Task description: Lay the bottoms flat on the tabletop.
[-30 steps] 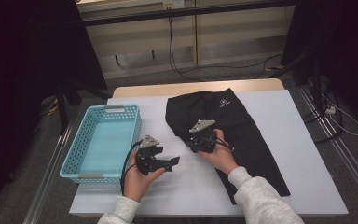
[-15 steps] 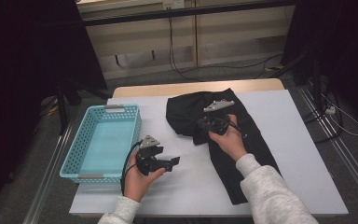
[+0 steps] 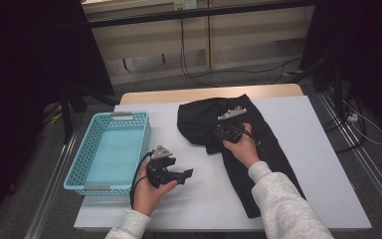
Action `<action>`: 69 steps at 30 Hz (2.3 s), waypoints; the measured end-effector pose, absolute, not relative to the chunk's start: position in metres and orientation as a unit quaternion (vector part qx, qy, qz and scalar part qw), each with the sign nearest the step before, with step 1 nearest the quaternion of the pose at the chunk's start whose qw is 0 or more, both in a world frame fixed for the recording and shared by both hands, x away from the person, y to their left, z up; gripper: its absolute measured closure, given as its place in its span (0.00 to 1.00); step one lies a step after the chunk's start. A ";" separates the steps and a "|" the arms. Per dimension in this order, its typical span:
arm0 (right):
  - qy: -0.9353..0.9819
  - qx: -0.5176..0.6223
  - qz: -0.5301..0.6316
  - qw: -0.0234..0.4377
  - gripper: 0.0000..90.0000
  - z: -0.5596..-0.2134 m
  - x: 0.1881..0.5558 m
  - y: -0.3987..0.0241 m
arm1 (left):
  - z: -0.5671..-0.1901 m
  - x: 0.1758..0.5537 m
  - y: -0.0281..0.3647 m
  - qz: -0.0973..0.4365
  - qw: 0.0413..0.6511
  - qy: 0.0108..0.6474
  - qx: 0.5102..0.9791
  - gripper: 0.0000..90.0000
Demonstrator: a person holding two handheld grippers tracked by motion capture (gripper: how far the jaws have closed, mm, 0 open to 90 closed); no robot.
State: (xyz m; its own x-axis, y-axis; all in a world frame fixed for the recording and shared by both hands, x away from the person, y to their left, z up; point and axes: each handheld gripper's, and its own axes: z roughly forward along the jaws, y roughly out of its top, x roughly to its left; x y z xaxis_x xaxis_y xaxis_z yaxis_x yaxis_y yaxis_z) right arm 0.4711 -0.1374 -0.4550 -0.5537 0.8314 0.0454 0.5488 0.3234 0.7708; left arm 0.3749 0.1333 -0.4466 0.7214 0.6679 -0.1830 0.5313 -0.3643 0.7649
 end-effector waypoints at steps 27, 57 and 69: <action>0.828 0.320 0.424 0.181 0.79 -0.428 0.401 -0.115 | -0.442 0.372 0.130 0.086 0.435 0.361 0.820 0.20; 0.844 0.315 0.403 0.160 1.00 -0.438 0.400 -0.108 | -0.439 0.372 0.134 0.089 0.438 0.366 0.816 0.20; 0.826 0.294 0.459 0.142 1.00 -0.422 0.365 -0.121 | -0.441 0.373 0.134 0.090 0.435 0.366 0.818 0.20</action>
State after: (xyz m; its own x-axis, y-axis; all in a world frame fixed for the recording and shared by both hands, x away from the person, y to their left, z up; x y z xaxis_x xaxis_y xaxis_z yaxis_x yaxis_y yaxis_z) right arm 0.3647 -0.1213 -0.4221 -0.7861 0.6171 0.0351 0.3558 0.4053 0.8421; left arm 0.3728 0.1339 -0.4411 0.7158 0.6770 -0.1714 0.5202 -0.3531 0.7776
